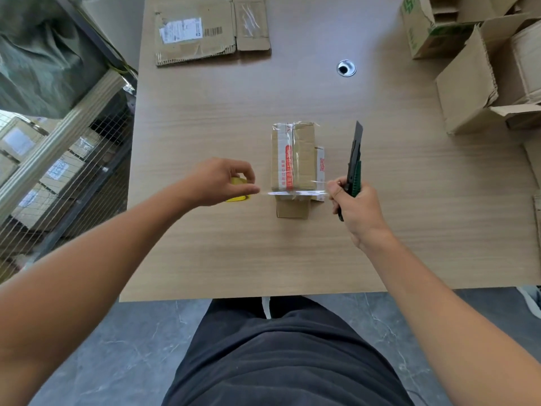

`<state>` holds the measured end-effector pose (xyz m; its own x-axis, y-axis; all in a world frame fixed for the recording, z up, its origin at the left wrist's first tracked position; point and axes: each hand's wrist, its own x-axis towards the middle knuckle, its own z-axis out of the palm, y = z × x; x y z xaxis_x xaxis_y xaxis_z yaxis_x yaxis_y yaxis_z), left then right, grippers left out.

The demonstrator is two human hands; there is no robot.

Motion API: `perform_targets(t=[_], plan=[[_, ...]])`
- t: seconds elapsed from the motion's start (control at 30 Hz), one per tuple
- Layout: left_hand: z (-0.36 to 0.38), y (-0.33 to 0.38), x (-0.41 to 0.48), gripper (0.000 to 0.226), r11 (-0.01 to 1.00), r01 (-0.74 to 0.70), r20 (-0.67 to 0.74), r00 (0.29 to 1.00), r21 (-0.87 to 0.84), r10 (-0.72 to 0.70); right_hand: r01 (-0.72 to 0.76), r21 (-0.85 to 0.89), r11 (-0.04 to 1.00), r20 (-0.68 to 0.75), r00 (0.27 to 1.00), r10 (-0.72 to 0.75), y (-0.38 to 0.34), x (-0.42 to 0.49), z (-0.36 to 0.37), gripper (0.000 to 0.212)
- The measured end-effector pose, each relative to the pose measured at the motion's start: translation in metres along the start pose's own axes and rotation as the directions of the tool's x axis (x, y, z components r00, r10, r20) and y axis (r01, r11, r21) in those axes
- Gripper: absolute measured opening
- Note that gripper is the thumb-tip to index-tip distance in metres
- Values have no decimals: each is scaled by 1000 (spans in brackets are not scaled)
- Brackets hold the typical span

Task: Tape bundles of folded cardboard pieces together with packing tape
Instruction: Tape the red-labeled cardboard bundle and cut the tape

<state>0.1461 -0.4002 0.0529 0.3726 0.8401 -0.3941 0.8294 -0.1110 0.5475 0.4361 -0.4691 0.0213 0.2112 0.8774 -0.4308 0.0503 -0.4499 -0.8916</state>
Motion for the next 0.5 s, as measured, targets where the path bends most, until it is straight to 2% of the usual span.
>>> perform_targets(t=[0.13, 0.27, 0.33, 0.5], plan=[[24, -13, 12, 20, 999, 32, -16, 999, -3, -32, -36, -28, 999, -10, 999, 36, 20, 13, 8, 19], [44, -21, 24, 20, 998, 66, -109, 992, -7, -67, -76, -22, 997, 16, 997, 77, 31, 27, 15, 15], [55, -21, 29, 23, 998, 40, -176, 984, 37, -33, -100, -23, 995, 42, 994, 101, 36, 32, 21, 12], [67, -16, 39, 22, 993, -27, -284, 957, 118, 60, 24, -70, 997, 42, 999, -21, 37, 47, 24, 6]])
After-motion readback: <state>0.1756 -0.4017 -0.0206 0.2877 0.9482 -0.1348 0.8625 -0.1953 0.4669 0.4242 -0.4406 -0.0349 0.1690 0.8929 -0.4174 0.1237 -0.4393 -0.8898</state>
